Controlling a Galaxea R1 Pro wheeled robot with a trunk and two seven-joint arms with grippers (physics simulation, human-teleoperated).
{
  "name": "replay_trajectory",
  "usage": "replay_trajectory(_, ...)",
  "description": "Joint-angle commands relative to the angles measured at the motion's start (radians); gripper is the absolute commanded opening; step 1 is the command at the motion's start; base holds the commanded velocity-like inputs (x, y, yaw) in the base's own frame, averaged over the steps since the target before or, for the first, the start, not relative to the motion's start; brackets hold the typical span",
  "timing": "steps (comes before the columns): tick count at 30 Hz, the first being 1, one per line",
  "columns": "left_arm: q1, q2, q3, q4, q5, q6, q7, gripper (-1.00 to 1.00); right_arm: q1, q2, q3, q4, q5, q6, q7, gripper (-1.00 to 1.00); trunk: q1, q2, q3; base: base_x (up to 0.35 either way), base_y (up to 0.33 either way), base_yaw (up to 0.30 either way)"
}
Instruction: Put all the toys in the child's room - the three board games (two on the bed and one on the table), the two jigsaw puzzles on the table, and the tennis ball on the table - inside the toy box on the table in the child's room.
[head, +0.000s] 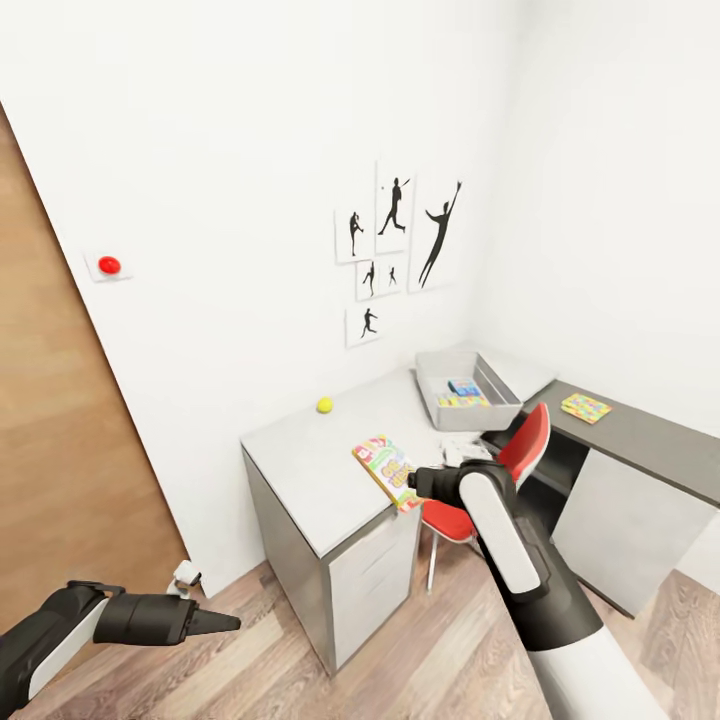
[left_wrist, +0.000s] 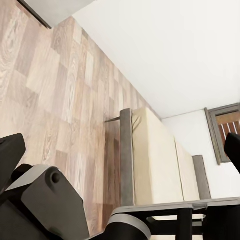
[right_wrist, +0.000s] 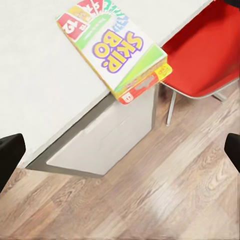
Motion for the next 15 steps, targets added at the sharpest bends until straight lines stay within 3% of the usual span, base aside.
replay_trajectory(1, -0.002, 0.001, -0.005, 0.000, 0.008, 0.010, 0.000, 1.00, 0.009, -0.004, 0.001, -0.001, -0.009, 0.001, -0.001, 1.00, 0.000, -0.002, -0.002, -0.107, -0.242, 0.000)
replay_trajectory(8, -0.002, 0.000, -0.004, 0.000, 0.008, 0.010, 0.000, 1.00, 0.029, -0.008, 0.001, 0.007, -0.009, -0.006, 0.016, 1.00, 0.000, -0.002, -0.002, -0.100, -0.205, -0.013)
replay_trajectory(15, -0.002, 0.000, -0.005, 0.000, 0.008, 0.010, 0.000, 1.00, 0.030, -0.006, 0.001, 0.052, -0.010, -0.004, 0.018, 1.00, 0.000, -0.002, -0.002, -0.035, -0.029, -0.198)
